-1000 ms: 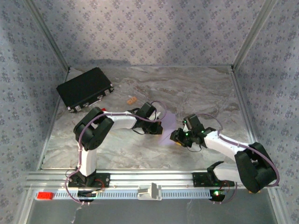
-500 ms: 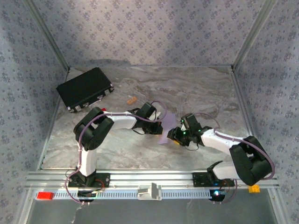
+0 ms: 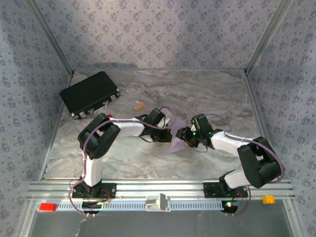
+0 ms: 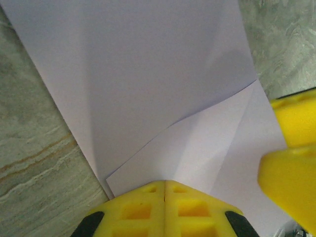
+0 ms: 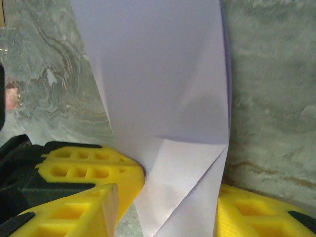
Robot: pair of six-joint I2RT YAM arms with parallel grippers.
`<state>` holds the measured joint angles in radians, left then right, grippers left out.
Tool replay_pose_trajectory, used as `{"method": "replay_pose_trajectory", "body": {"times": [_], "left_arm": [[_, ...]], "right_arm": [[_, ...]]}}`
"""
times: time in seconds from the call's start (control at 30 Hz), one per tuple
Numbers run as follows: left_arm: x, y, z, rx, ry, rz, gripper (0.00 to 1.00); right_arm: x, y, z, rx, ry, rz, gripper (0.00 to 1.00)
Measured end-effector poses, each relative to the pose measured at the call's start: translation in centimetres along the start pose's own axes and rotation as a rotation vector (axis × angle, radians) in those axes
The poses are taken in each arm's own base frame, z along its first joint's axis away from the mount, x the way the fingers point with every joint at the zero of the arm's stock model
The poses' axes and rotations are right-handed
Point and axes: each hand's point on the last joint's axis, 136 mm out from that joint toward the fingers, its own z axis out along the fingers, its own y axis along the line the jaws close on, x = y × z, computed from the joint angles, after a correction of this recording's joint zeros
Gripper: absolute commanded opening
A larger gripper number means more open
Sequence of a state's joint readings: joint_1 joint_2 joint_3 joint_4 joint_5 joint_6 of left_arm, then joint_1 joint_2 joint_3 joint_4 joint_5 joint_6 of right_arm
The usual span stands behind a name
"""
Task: Fold a paper plane with a square sheet of paper (pick it up from the middle)
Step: Turn over the paper at the center of the table.
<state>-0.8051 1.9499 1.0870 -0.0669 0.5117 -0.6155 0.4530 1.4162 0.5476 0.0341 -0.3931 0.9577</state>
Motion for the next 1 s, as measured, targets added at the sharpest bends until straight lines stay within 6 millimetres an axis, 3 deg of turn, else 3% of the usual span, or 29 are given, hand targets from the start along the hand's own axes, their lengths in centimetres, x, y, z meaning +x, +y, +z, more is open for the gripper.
{"method": "replay_pose_trajectory", "body": {"times": [0.67,1.0], "left_arm": [[0.0,0.0,0.0,0.003,-0.007,-0.003,0.0],[0.0,0.0,0.0,0.004,-0.007,-0.002,0.0]], "right_arm": [[-0.6,-1.8,0.4,-0.043,-0.021,0.061,0.28],[-0.7,-1.8,0.6,-0.072,-0.027,0.056,0.21]]}}
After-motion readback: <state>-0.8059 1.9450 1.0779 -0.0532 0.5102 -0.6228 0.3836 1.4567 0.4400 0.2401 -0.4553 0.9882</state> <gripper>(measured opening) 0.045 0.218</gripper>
